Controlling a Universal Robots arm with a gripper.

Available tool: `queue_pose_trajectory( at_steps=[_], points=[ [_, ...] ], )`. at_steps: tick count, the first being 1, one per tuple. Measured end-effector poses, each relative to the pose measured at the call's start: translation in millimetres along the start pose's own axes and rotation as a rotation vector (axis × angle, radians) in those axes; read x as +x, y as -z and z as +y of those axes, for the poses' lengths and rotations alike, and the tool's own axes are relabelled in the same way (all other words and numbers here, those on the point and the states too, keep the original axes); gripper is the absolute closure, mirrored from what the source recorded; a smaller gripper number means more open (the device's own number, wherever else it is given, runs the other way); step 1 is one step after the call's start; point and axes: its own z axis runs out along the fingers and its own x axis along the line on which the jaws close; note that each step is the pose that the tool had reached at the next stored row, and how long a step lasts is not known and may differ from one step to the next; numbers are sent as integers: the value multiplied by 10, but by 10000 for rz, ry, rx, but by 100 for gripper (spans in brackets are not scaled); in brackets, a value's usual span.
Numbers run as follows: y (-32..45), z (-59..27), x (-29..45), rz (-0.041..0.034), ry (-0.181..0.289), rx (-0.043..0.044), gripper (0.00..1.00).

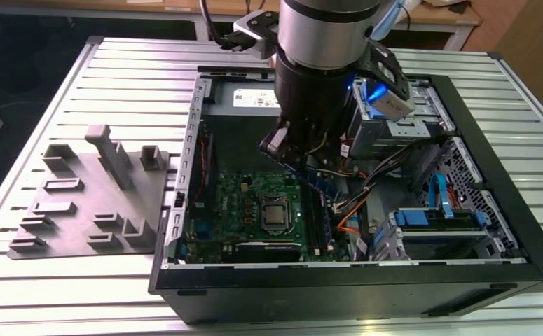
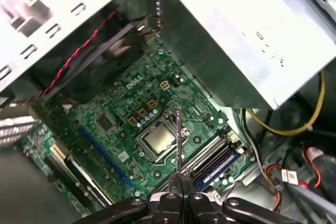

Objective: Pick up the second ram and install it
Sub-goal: 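Insert the second ram into the second slot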

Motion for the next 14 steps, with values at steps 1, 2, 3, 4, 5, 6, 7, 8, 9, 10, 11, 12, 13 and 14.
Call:
queue_pose_trajectory(
  at_steps=[1,2,3,4,5,6,7,8,9,10,11,12,13,14],
  points=[
    [-1,0,0,-4,-179,6,92],
    [-2,0,0,-10,-377,13,92],
    [-3,0,0,-15,-554,19,92],
    [-4,0,0,-19,-736,26,92],
    [-5,0,0,-23,-915,33,92],
    [-6,0,0,-28,-1095,39,92],
    [-7,0,0,-32,-1275,46,92],
    [-8,0,0,-37,-1453,52,92],
    [-9,0,0,-43,-1645,59,92],
    [-10,0,0,-47,-1823,65,92],
    [-11,0,0,-51,-2004,72,92],
    [-12,0,1,-56,-2183,78,92],
    [-13,0,1,-61,-2363,84,92],
    [-15,0,0,-66,-2543,90,92]
  ],
)
